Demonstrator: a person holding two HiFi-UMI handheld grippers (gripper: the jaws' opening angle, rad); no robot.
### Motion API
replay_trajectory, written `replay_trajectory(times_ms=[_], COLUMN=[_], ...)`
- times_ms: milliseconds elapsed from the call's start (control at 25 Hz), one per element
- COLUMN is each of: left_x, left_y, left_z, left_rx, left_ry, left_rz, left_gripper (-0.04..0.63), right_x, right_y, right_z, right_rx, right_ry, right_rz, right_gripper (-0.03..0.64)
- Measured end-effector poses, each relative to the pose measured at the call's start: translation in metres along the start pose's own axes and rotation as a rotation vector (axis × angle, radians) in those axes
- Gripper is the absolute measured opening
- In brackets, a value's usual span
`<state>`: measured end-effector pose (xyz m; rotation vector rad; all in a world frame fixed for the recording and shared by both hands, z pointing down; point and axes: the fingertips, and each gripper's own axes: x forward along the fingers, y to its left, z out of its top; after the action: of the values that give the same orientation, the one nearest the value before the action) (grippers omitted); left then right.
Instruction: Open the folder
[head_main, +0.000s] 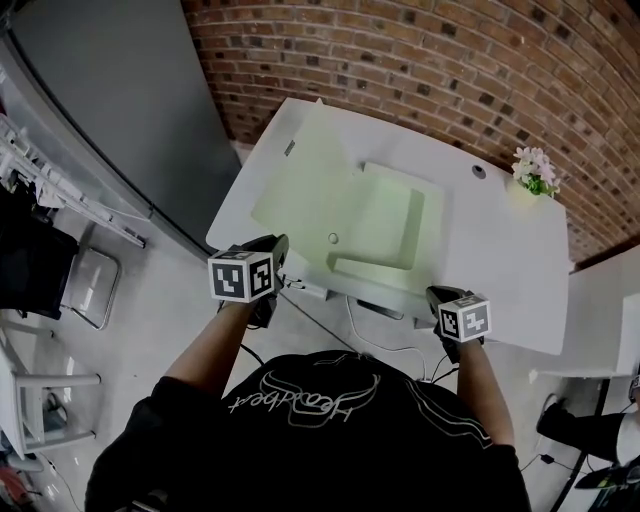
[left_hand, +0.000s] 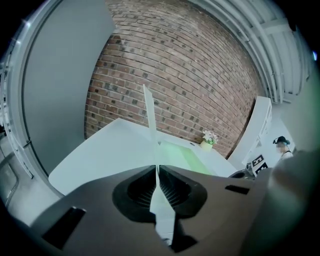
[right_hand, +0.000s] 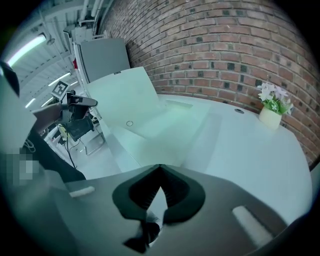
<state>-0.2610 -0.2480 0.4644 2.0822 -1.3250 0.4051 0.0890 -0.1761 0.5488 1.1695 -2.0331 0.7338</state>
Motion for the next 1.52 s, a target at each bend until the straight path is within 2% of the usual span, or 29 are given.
replay_trajectory(times_ms=[400,600,920,1360,1520], left_x=[0.007,0.011,0.02,0.03,0.034], left_y=[0.027,0.043,0.065,0.082,0.089], left_z=[-0.013,-0.023,-0.037,-0.051,-0.057], left_rx=[-0.094,-0.187,-0.293,-0.355,-0.404], left_ry=[0.008,0.019,0.046,0.07,0.074], left_rz=[-0.026,-0.035,-0.027,-0.014,-0.014], left_gripper=[0.025,0.025,0.025,0.026,0.027], right_x=[-0.003,-0.004,-0.005,-0.007,-0.007], right_y=[-0.005,-0.005,-0.004,-0.006,-0.006], right_z=[0.0,0.0,0.0,-0.001,-0.001], right_rx=[0.11,0.126,0.156,0.191,0.188], right_ry=[-0.048,-0.065,-0.092,-0.118,-0.119], right_rz=[-0.048,-0.076,-0.091,-0.097,-0.104], right_gripper=[0.005,0.005,0.005,0.005,0.005])
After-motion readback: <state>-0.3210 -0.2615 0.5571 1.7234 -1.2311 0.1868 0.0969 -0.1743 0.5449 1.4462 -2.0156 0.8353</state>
